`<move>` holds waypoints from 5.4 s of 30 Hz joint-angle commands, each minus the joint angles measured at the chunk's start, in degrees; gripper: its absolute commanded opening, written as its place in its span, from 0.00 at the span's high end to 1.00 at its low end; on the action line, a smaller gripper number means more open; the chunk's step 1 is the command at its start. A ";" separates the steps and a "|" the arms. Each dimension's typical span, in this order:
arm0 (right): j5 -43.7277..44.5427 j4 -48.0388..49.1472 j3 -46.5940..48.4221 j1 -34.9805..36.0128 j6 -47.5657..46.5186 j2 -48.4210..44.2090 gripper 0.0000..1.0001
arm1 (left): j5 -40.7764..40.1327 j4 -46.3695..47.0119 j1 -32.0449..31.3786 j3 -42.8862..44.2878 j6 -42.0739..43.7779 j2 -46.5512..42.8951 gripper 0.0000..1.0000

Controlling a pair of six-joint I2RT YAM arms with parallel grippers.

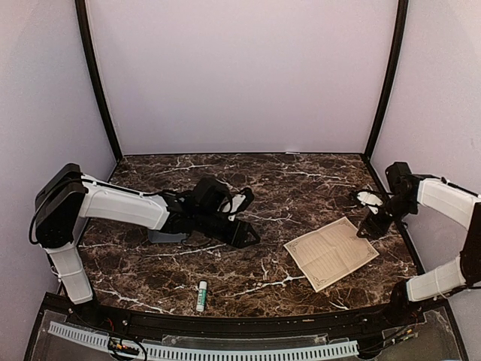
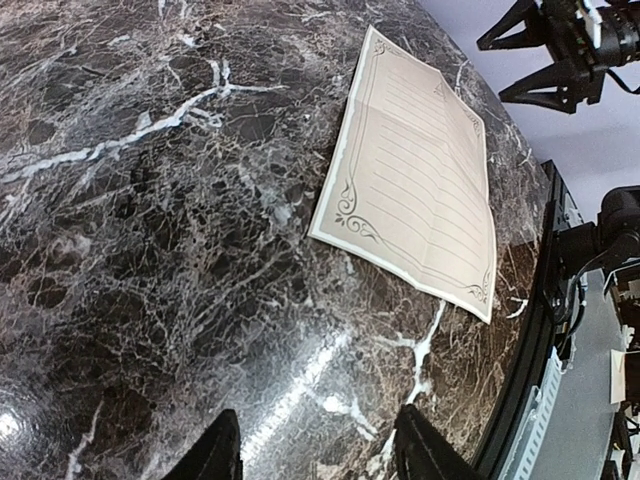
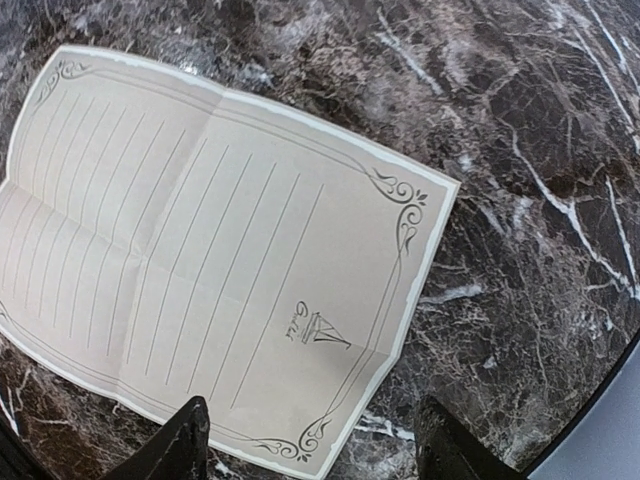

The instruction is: Place the letter into the envelope and seal it

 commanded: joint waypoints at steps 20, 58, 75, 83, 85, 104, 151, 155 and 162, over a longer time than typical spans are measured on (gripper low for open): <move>15.77 11.03 5.12 16.00 1.45 22.96 0.36 | -1.52 3.52 -0.30 -9.23 -3.54 -10.46 0.51; 1.25 12.11 6.42 31.29 6.97 0.90 0.29 | 1.18 -25.88 11.43 24.69 7.67 7.37 0.34; -2.80 16.92 2.19 29.63 8.70 1.71 0.29 | 16.06 -36.36 12.11 35.02 8.92 20.73 0.45; -2.90 16.81 2.20 29.71 8.65 2.48 0.29 | 20.01 -31.44 9.84 21.82 6.05 11.23 0.48; -2.78 16.81 2.26 29.71 8.58 2.88 0.28 | 20.00 -31.68 8.86 19.68 5.98 9.04 0.48; -2.42 15.59 1.96 29.71 8.64 3.48 0.28 | -9.24 -39.09 8.71 37.94 17.65 13.05 0.28; -0.53 15.32 1.40 29.80 7.68 5.71 0.26 | 20.25 -36.39 5.91 27.18 -1.80 13.73 0.35; -0.39 15.34 1.31 29.73 7.59 5.84 0.26 | 26.80 -24.54 7.33 21.73 -12.26 13.46 0.37; -0.37 15.38 1.31 29.79 7.42 6.47 0.26 | 31.17 -10.48 7.31 15.21 -24.45 13.84 0.40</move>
